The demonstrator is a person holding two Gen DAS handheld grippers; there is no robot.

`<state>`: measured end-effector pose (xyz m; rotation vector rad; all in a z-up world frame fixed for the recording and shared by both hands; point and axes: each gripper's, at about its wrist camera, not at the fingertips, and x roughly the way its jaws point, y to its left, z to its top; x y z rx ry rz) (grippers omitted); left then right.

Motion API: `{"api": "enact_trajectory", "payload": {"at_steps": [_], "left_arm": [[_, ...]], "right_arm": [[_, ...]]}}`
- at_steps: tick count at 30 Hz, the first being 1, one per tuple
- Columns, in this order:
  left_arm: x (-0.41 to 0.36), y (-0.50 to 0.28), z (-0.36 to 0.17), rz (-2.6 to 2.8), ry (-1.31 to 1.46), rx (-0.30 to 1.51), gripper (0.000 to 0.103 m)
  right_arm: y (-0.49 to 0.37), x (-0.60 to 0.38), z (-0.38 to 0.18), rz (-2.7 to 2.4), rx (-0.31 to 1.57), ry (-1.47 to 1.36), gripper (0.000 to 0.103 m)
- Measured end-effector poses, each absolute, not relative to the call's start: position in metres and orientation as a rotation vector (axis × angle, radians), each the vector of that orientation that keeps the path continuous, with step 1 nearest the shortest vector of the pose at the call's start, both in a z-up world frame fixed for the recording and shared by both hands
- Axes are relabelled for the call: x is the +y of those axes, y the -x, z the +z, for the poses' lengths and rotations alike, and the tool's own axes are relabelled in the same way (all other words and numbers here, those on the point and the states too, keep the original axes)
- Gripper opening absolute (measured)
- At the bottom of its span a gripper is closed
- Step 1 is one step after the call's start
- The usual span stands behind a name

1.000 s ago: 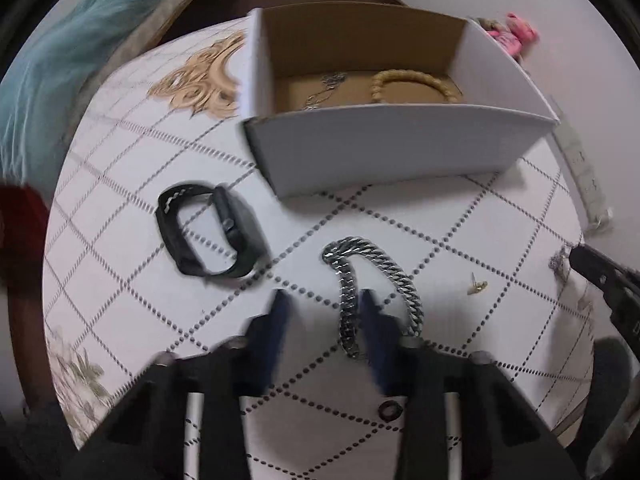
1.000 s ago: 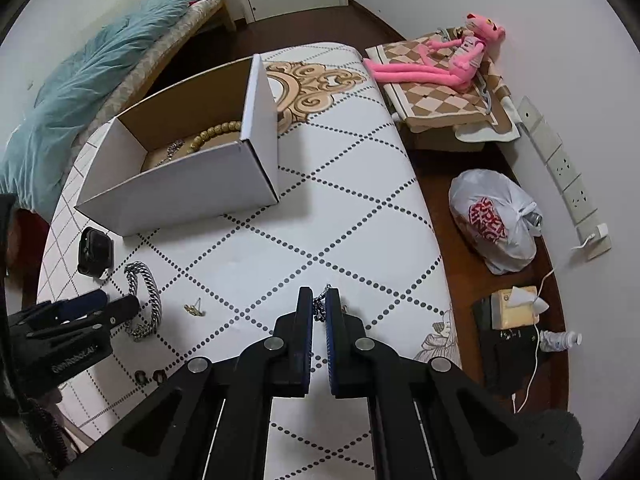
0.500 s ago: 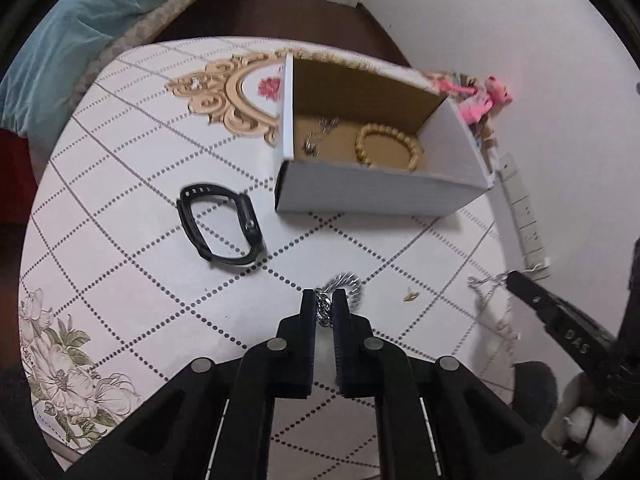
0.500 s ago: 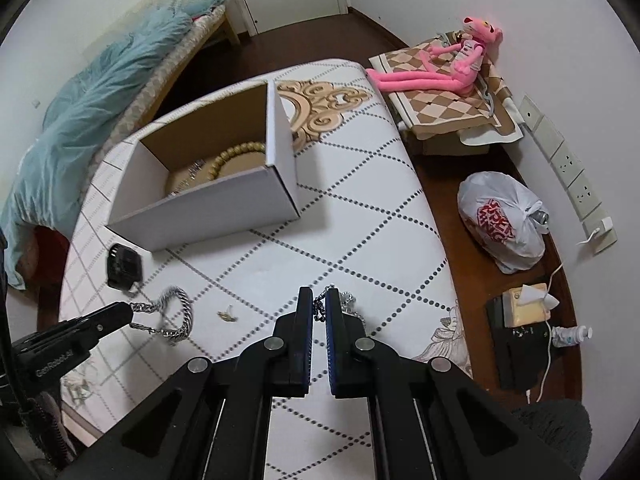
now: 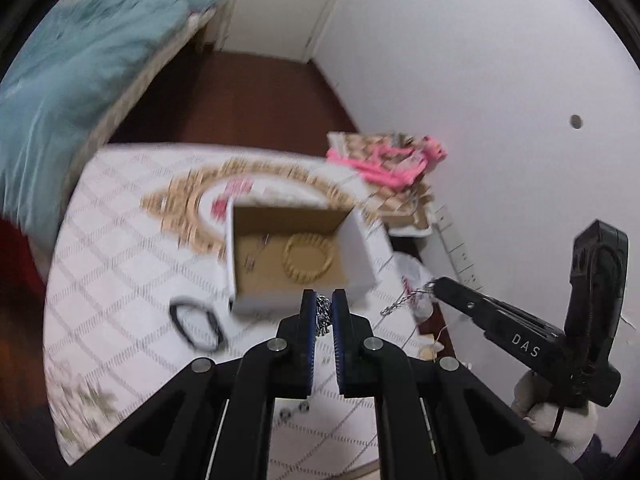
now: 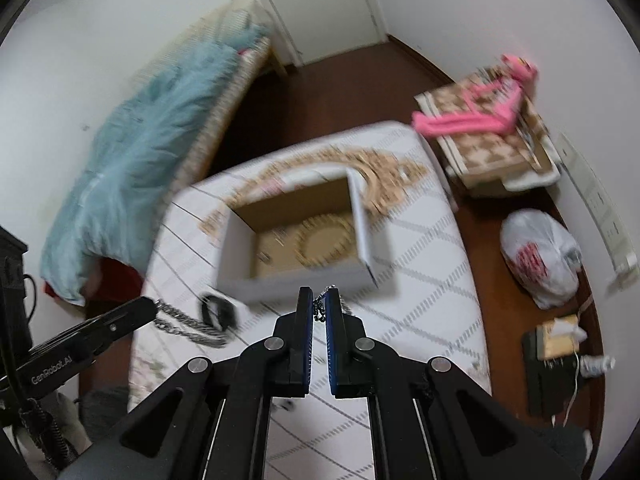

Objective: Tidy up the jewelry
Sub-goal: 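Carry the chain into the box with the left gripper while the right gripper releases the earring inside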

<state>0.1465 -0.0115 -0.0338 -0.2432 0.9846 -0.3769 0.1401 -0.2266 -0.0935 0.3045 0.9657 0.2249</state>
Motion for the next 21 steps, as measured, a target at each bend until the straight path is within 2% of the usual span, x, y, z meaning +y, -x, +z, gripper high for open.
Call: {"api": "enact_trajectory", "payload": {"at_steps": [3, 7, 17, 21], "left_arm": [[-0.019, -0.17, -0.018, -0.391, 0.193, 0.953, 0.005], [-0.027, -0.206, -0.025, -0.388, 0.132, 0.982, 0.005], [-0.026, -0.265, -0.084, -0.336, 0.133, 1.152, 0.006], [-0.031, -0.279, -0.104, -0.234, 0.054, 1.237, 0.012]], "right_arm": [[-0.166, -0.215, -0.068, 0.275, 0.944, -0.273, 0.006], [-0.206, -0.203, -0.065, 0.296, 0.978, -0.23, 0.006], [-0.28, -0.19, -0.122, 0.289, 1.19, -0.173, 0.006], [-0.292, -0.189, -0.138, 0.286, 1.239, -0.161, 0.006]]}}
